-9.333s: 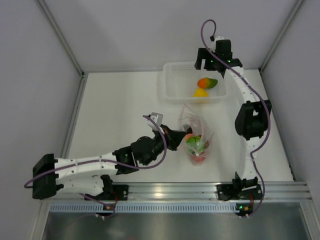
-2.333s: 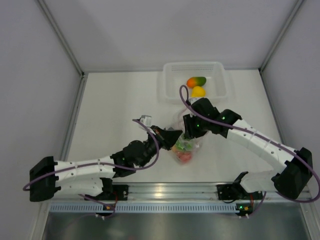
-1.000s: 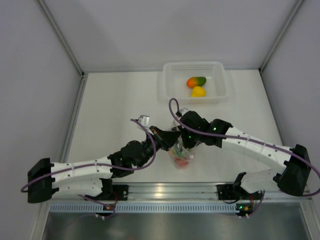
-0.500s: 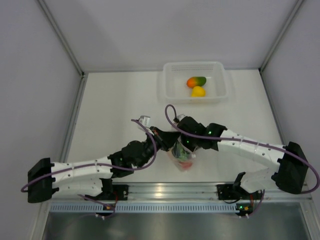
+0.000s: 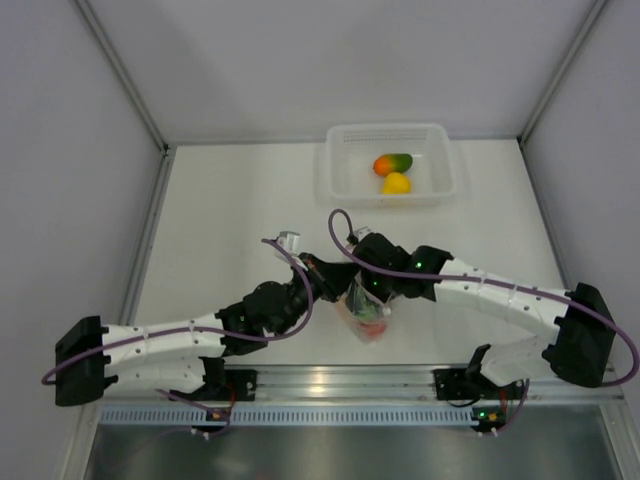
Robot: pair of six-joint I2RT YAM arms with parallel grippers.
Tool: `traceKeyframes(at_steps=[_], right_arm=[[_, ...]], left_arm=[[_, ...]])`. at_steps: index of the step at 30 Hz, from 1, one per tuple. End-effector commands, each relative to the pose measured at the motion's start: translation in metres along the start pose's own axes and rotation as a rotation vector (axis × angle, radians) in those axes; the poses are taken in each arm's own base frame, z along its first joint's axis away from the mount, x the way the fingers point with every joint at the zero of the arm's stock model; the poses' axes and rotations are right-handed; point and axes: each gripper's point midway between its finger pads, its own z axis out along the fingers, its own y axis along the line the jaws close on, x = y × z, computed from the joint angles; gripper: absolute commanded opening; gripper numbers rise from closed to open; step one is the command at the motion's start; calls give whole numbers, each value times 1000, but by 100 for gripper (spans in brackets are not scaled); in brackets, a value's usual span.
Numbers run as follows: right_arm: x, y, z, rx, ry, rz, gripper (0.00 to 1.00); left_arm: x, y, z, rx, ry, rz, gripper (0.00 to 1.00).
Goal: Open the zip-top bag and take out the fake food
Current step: Adjust the zipper food storage bag at the center of the board.
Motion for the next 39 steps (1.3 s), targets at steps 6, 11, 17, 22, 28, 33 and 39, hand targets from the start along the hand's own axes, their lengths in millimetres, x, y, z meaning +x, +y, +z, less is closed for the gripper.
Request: traceKeyframes(at_steps=[6, 11, 17, 22, 28, 33, 39], right_arm=[[-23, 7, -25, 4, -75, -5, 41], [-28, -1, -25, 76, -91, -14, 35], [-43, -1, -30, 120, -127, -15, 24], [-63, -9, -42, 188, -185, -17, 24], [-66, -25, -51, 243, -206, -5, 23], [-66, -32, -59, 251, -228, 17, 23], [-69, -42, -67, 253, -268, 55, 22]], left_arm=[[-10, -3, 5, 6, -47, 9, 0], [-6, -11, 8, 32, -24, 23, 0], [-2, -24, 8, 84, 10, 32, 0], [-4, -24, 5, 88, 9, 28, 0], [-16, -7, -1, 30, -53, 48, 0], [-20, 2, -5, -2, -78, 57, 0], [-19, 11, -7, -27, -79, 66, 0]])
